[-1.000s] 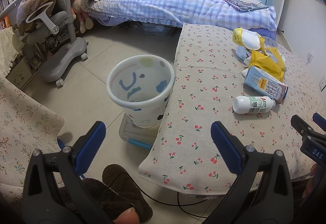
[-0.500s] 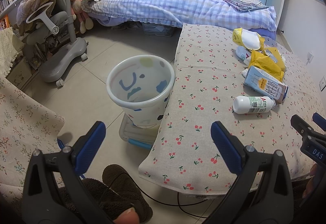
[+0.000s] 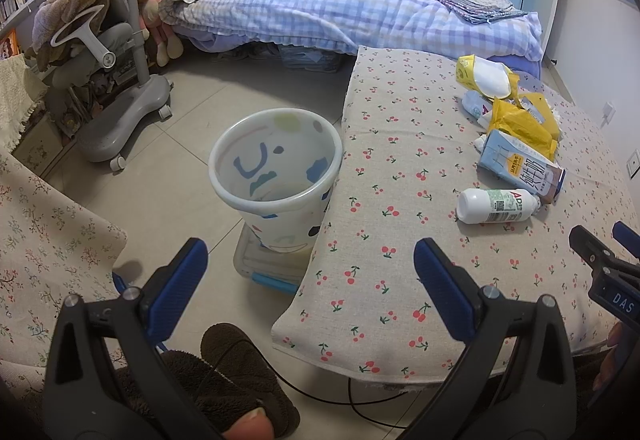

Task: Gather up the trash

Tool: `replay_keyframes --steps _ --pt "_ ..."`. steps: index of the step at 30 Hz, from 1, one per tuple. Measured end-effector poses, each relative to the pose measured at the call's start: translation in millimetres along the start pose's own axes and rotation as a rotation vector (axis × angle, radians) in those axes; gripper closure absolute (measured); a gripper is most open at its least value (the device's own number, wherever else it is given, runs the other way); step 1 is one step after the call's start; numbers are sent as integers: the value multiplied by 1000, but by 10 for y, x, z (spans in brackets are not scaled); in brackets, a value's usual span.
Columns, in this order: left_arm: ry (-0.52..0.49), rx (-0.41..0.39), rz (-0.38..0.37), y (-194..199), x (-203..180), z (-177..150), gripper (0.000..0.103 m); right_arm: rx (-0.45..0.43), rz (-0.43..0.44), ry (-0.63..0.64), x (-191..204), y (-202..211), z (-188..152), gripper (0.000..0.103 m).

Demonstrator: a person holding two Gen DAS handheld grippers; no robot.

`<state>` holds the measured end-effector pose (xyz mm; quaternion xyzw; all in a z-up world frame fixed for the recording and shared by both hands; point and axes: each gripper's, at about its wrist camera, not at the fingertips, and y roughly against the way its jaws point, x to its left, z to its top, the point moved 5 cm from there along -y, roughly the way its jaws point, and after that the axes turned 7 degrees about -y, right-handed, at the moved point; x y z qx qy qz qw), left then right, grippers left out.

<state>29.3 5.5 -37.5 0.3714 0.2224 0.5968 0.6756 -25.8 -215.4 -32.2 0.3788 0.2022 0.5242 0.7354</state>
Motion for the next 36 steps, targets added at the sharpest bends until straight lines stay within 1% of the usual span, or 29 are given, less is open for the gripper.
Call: replay_keyframes --steps 21,27,33,36 --pt "-1 1 0 3 -10 8 1 -2 4 -6 32 32 5 0" --pt "-5 -8 -4 37 -83 71 1 2 6 -13 -14 53 43 0" --pt "-19 -3 -22 11 -168 121 1 37 8 -13 -107 34 105 0" --pt "-41 -20 -53 3 -263 184 1 76 -21 15 -168 -13 178 0"
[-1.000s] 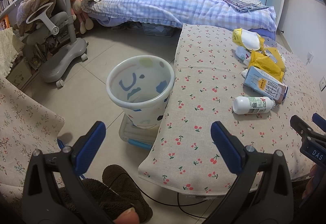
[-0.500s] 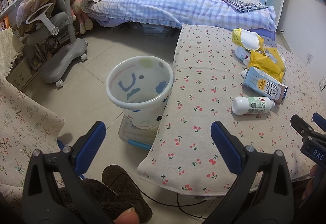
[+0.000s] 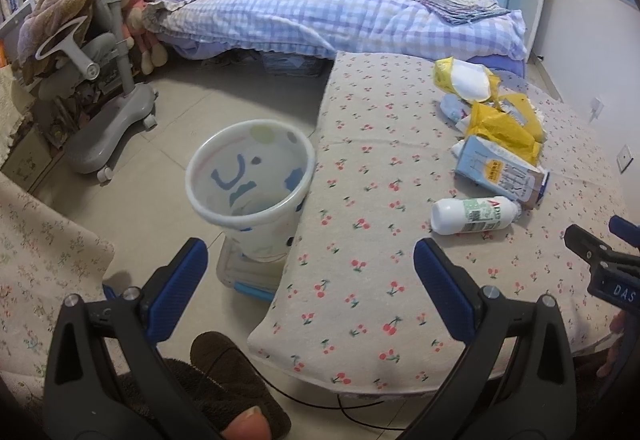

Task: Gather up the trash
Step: 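Reach the left tool to the white Adi bottle and grasp it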

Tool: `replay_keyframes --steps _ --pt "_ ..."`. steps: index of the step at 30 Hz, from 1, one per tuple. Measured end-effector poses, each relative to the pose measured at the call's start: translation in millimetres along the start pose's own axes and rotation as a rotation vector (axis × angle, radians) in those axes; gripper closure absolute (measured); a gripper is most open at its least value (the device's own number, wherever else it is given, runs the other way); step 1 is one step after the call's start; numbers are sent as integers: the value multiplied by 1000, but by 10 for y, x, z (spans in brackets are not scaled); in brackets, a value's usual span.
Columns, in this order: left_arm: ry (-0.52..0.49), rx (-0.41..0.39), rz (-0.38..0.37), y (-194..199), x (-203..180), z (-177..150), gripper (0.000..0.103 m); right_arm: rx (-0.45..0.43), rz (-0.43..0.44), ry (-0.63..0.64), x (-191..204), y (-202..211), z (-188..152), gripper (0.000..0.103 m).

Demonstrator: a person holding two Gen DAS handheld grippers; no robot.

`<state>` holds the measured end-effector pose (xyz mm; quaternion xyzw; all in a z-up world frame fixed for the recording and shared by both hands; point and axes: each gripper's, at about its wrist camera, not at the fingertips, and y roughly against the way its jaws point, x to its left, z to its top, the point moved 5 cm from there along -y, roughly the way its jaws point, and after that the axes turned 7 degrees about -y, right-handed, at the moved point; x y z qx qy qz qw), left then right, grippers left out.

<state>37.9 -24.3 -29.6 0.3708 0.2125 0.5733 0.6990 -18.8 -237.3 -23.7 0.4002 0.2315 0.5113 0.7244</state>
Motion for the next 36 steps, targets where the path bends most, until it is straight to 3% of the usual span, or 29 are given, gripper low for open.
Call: replay_keyframes --steps 4,8,11,14,17,19,24,29,34,36 --pt "-101 -18 -64 -27 -227 170 1 77 25 -30 -181 -84 173 0" --pt "-218 103 -244 -222 -567 345 1 136 17 -48 -419 -209 366 0" --pt "-277 155 -308 -378 -815 408 1 188 10 -41 -584 -329 456 0" --pt "-330 228 -330 -584 -1017 411 1 228 23 -20 -739 -486 475 0" --pt "-397 244 -336 -744 -1218 432 1 287 7 -62 -961 -692 404 0" --pt "-437 261 -380 -823 -1383 454 3 343 12 -107 -1092 -800 379 0" --pt "-546 294 -449 -1011 -1728 413 4 330 22 -162 -1298 -841 508 0" --pt "-605 344 -457 -1156 -1887 281 27 351 20 -211 -1434 -910 564 0" --pt "-577 355 -479 -1126 -1869 255 40 353 15 -212 -1446 -933 560 0" --pt "-565 360 -505 -1072 -1842 232 54 354 21 -208 -1418 -920 555 0"
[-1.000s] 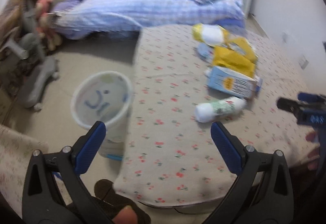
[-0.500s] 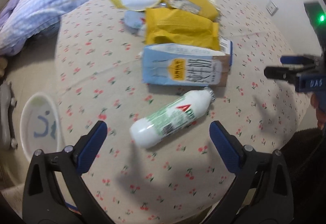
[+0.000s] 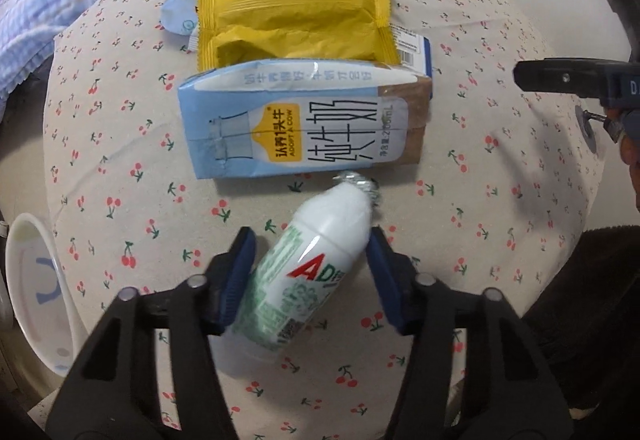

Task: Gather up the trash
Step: 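Reach the left tool to the white Adi bottle and grasp it, then carry the bottle over the white bin and release it while right tool grasps milk carton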

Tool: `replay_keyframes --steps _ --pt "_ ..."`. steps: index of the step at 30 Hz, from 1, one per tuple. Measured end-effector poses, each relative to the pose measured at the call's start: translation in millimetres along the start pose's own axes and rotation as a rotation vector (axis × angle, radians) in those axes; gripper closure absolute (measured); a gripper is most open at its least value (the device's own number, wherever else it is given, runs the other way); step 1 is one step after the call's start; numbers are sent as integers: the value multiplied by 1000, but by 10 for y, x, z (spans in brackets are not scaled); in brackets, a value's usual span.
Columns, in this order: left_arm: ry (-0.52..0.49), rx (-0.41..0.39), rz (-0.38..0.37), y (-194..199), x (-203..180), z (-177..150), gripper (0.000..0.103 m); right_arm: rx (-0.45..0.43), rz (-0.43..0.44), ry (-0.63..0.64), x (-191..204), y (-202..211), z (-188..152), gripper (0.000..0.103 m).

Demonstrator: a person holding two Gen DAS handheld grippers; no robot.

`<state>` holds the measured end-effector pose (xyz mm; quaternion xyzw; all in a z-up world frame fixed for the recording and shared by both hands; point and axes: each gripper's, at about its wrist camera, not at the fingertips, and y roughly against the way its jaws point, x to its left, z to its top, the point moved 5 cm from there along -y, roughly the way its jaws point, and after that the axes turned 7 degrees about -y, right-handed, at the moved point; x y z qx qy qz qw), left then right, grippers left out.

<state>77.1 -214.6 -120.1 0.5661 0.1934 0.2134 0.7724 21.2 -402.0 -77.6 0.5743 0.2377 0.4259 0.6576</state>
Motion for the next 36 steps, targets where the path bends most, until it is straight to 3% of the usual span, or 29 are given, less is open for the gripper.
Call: replay_keyframes --steps 7,19,23,29,32,33,34,36 --pt "78 -31 -37 293 139 -301 57 -16 29 41 261 27 1 0" --pt "399 -160 11 680 1055 -686 58 -10 86 215 1216 -90 -47 0" --pt "451 -181 16 750 1153 -784 59 -17 61 296 1526 -169 -114 1" --pt "500 -205 -2 857 1281 -913 59 -5 -49 422 1818 -435 -234 5" --pt "518 -216 -7 910 1340 -963 59 4 -117 469 1869 -589 -265 11" --pt "522 -219 -8 921 1354 -971 59 9 -134 478 1897 -645 -272 17" --pt "533 -226 -9 944 1384 -992 59 15 -148 485 1908 -693 -280 30" --pt "547 -235 -10 982 1433 -1023 60 30 -154 489 1923 -761 -297 32"
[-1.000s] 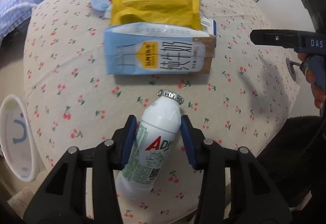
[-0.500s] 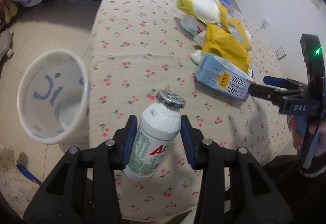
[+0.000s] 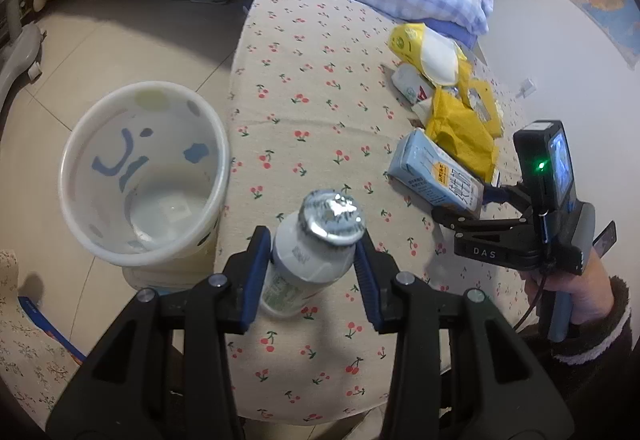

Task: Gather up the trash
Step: 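Carry the bottle over the white bin and release it while right tool grasps milk carton, then carry the milk carton over the bin and open the right tool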

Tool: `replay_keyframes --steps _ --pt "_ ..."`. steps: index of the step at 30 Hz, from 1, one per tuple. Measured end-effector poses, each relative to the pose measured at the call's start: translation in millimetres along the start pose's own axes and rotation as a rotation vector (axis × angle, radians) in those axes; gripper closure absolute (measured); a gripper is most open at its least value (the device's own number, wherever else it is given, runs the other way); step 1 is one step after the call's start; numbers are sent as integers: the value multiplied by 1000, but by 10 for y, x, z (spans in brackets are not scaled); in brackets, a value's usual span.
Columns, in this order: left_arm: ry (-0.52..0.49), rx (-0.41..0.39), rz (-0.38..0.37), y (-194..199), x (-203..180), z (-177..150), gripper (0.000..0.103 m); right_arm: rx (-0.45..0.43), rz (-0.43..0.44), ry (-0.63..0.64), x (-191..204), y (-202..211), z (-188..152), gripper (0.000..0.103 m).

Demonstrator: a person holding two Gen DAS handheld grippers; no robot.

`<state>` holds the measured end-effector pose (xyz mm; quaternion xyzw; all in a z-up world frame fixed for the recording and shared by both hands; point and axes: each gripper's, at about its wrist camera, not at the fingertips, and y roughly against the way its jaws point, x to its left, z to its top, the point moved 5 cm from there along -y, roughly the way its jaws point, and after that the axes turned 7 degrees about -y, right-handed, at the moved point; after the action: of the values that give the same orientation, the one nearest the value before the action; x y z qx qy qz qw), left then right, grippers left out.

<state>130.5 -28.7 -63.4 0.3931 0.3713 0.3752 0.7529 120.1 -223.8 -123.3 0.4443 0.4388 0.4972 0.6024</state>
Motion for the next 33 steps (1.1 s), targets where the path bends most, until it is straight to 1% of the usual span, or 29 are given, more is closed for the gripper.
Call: replay_keyframes --steps 2,3,6,12,17,19,23,25,26,27,29,31,32,33 --pt "19 -14 -1 52 71 7 60 -10 9 -2 25 30 10 36" --pt "29 -21 -1 75 108 13 60 -18 35 -7 53 70 28 38" --pt "70 -49 4 159 259 36 60 -50 116 -38 114 223 97 39" --pt "182 -138 45 306 652 130 60 -96 238 -78 256 468 234 42" --pt "247 -201 125 360 948 203 60 -97 284 -77 454 492 297 42" --pt "268 -213 138 355 1046 204 60 -87 303 -79 566 466 299 42" --pt "300 -220 161 325 1194 191 60 -71 330 -83 764 456 315 42" --pt "315 -211 170 319 1254 170 59 -64 346 -87 861 435 351 42" --pt "328 -194 176 309 1287 152 51 -60 357 -90 907 420 386 42" --pt "340 -183 183 311 1315 134 35 -58 366 -91 938 411 404 42" --pt "368 -175 216 350 1384 79 20 -58 377 -89 1009 410 442 42" --pt "382 -160 265 398 1453 30 19 -60 383 -83 1081 425 451 42" --pt "382 -143 294 416 1482 3 17 -59 387 -80 1113 429 459 42" --pt "378 -134 316 430 1503 -20 11 -58 395 -77 1155 428 468 42"
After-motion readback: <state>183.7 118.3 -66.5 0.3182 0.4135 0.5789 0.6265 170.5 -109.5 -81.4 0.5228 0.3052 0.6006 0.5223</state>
